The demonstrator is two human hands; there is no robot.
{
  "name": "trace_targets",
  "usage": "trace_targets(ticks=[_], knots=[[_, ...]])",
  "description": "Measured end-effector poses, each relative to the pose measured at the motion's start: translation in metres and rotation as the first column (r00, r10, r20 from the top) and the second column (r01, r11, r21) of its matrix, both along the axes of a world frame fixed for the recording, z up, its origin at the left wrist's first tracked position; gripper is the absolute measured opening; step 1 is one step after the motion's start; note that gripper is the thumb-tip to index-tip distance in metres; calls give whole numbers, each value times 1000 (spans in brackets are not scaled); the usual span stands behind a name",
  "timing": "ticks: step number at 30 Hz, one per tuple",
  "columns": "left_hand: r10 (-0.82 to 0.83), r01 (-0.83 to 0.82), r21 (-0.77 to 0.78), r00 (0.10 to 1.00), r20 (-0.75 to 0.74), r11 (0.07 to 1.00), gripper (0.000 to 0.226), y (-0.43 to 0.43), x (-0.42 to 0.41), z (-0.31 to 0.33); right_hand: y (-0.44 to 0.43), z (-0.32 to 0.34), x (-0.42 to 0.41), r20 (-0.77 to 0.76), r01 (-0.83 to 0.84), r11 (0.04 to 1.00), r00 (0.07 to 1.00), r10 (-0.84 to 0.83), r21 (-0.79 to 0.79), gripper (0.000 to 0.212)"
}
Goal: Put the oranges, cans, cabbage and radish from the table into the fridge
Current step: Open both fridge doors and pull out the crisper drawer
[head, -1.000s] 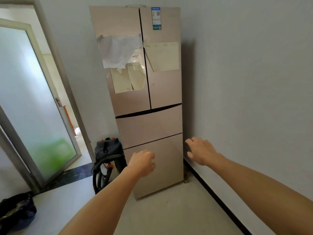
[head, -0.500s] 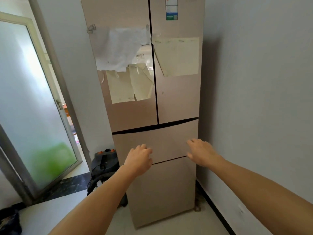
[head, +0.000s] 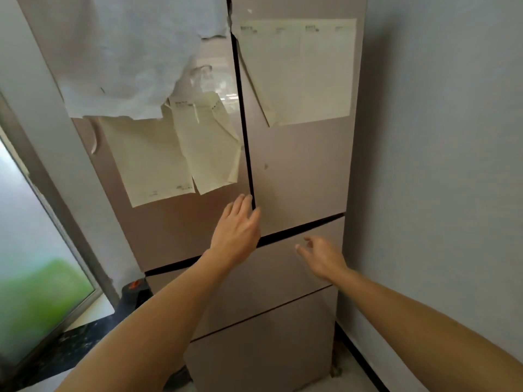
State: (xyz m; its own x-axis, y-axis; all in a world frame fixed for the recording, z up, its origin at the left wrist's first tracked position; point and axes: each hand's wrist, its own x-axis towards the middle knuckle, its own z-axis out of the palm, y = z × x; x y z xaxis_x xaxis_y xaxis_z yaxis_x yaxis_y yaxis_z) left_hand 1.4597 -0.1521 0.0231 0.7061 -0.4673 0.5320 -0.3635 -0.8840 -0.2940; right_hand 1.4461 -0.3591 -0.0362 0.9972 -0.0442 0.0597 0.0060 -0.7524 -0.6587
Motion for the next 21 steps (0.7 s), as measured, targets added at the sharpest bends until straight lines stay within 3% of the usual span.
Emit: trace_targets(ticks=[2,4,7,10,12,17,21], knots=[[-3,3,4,999,48,1000,43,-7,34,-2,-1,-13,39,-70,85,976,995,-72,202,55],[7,-7,-4,996,86,1000,47,-11,63,-7,0,-27,74,-190,201,870,974,-127,449,58],[-6,0,29,982,189,1000,53,-11,100,-17,7,-34,118,-374,382,526,919,-127,760,60],[-25,3,76,955,297,997,59,-2,127,-29,15,-40,154,-473,484,225,875,-103,846,67],[-38,0,106,934,355,994,59,4,138,-37,26,-45,168,-502,509,110,860,-88,854,70],[-57,4,118,890,451,993,51,9,150,-46,39,-55,175,-481,481,-35,877,-3,876,76],[-47,-2,111,899,435,994,51,7,146,-44,33,-52,170,-466,466,13,883,49,885,72]])
